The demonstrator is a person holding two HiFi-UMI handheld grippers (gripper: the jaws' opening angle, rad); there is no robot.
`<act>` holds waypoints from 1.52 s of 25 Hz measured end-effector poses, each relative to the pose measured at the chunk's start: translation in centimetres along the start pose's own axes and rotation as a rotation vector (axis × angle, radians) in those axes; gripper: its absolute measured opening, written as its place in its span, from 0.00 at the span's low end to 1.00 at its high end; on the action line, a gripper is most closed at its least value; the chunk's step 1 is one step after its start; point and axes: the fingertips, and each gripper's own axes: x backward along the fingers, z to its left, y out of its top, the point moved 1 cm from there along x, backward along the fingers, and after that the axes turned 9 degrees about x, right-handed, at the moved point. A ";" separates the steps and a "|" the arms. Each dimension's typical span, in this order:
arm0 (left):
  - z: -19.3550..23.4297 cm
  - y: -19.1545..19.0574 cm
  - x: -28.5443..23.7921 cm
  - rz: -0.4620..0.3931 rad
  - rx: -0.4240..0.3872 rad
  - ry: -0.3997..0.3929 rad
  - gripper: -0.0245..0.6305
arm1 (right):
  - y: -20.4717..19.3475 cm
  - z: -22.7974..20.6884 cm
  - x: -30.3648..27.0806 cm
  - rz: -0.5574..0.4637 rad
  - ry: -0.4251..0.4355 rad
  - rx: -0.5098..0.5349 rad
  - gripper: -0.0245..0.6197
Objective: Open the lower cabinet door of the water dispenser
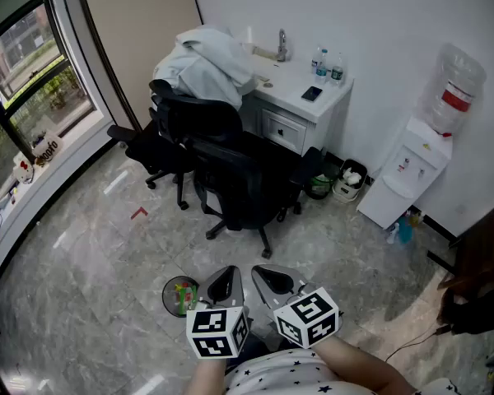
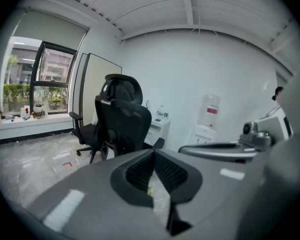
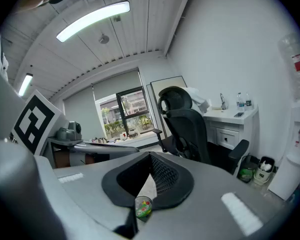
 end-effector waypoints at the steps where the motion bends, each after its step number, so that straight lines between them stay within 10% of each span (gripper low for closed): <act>1: -0.9 -0.3 -0.3 0.002 -0.003 -0.008 0.05 | -0.3 -0.7 0.7 0.000 -0.009 -0.002 0.03; 14: -17.0 -5.6 -6.6 0.093 -0.018 -0.238 0.05 | -4.9 -12.3 14.0 -0.013 -0.257 -0.078 0.03; 27: -32.9 -8.7 -14.4 0.231 -0.253 -0.530 0.05 | -11.5 -25.7 29.5 -0.042 -0.734 -0.325 0.03; 38: -43.3 -7.9 -30.3 0.298 -0.365 -0.628 0.05 | -12.4 -42.1 29.5 0.012 -0.811 -0.417 0.03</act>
